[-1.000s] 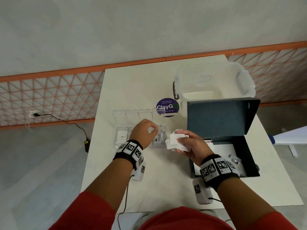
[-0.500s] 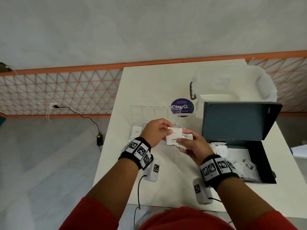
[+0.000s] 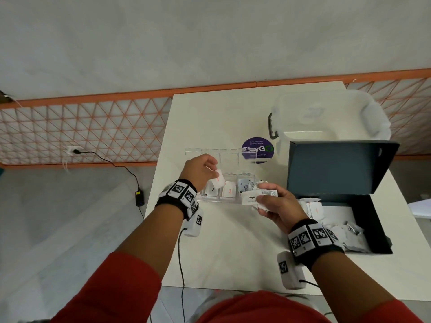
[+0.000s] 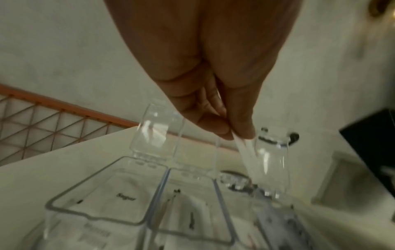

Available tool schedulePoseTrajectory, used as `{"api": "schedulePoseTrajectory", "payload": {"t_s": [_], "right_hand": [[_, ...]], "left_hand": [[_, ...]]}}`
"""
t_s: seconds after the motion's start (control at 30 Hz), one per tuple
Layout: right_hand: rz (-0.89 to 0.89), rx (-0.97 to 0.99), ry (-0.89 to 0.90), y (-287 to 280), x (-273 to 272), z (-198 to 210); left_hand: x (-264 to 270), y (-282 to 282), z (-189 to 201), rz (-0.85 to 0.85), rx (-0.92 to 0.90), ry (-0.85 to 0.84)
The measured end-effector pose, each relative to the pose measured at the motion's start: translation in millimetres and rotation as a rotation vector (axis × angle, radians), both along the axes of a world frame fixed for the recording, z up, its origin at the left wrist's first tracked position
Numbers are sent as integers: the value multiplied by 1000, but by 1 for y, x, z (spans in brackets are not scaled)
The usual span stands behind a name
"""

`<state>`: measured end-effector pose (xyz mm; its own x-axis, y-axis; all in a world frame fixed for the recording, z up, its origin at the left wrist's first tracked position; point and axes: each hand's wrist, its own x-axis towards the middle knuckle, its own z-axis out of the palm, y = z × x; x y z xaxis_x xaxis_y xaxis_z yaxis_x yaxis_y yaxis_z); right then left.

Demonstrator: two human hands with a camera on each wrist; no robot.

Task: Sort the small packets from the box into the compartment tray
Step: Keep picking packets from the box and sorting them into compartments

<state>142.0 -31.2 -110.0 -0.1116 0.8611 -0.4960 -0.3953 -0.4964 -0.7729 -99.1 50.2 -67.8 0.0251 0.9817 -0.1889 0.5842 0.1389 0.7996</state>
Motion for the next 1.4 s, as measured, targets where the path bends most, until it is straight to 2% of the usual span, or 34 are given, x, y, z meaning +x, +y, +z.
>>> {"api": "schedulePoseTrajectory", "payload": {"t_s": [0.27, 0.4, 0.43, 0.47, 0.53, 0.63, 0.73, 0.8, 0.97, 1.17, 1.4], "right_hand": [[-14, -17, -31, -4, 11, -1], [-21, -8, -28, -6, 18, -3], [-26, -7, -32, -6, 20, -4], [-32, -7, -37, -6, 20, -5], [-40, -11, -43, -4, 21, -6], [-32, -12, -49, 0, 18, -7], [-44, -3, -38, 5, 11, -7], [-56, -1, -36, 8, 6, -6], [-47, 26, -66, 13, -8, -4], [-9, 44, -61, 17, -23, -1], [10, 33, -52, 14, -26, -1]], "left_hand": [[29, 15, -40, -227, -65, 266], [40, 11, -51, -374, 53, 518], [43, 9, -51, -365, 99, 519], [45, 7, -51, -342, 135, 468], [53, 1, -45, -278, 150, 252], [60, -8, -31, -294, 39, -23], [59, -15, -16, -372, -105, -163], [56, -19, -12, -394, -162, -185], [42, -23, -11, -412, -146, -61], [31, -29, -10, -300, -158, -198], [6, -26, -7, -165, -150, -213]]}}
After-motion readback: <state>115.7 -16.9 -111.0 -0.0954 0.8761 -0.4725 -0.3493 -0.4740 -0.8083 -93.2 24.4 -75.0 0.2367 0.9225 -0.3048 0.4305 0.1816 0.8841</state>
